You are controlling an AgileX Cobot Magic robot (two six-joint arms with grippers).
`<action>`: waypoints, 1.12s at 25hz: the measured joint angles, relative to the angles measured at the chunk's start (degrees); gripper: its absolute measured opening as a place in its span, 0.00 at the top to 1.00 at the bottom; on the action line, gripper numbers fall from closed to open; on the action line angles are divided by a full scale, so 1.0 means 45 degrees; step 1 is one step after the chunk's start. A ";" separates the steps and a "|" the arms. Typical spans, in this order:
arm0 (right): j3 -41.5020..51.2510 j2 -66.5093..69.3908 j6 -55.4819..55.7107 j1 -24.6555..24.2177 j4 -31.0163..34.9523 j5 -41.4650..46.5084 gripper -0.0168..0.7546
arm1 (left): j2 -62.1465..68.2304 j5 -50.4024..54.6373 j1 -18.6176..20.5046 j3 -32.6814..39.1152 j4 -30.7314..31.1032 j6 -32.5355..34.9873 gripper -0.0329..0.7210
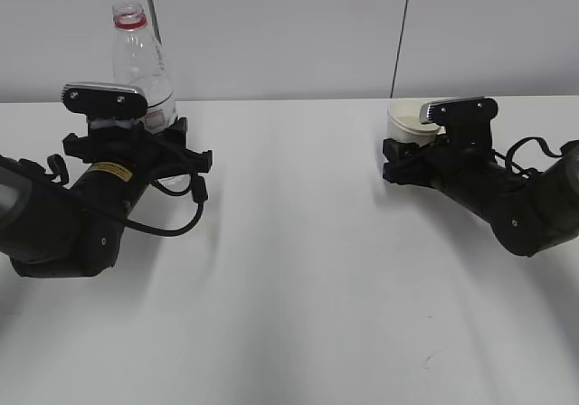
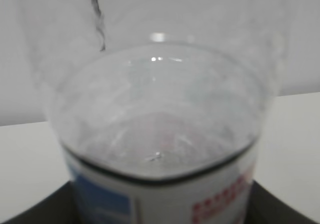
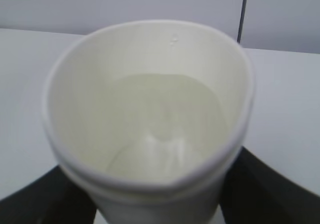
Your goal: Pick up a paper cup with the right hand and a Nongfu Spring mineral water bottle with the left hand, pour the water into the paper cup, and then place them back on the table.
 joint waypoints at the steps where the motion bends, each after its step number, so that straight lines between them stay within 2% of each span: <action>1: 0.0000 0.0058 -0.0051 0.0000 0.0000 0.0000 0.35 | 0.0000 0.0000 0.0000 0.0000 0.0000 0.0000 0.46; 5: 0.0000 0.0512 -0.0082 0.0000 0.0000 -0.0025 0.35 | 0.0000 0.0000 0.0000 0.0000 0.0000 0.0000 0.46; 15: -0.0031 0.1228 -0.0126 0.0000 0.0099 -0.1509 0.35 | 0.0000 0.0000 0.0000 0.0000 0.0027 0.0000 0.46; 22: -0.0031 0.1305 -0.0126 0.0000 0.0099 -0.1608 0.22 | 0.0000 0.0000 0.0000 0.0000 0.0037 0.0000 0.46; 28: 0.0297 0.1324 -0.0126 0.0000 0.0099 -0.1752 0.19 | 0.0000 0.0000 0.0000 0.0000 0.0041 0.0000 0.46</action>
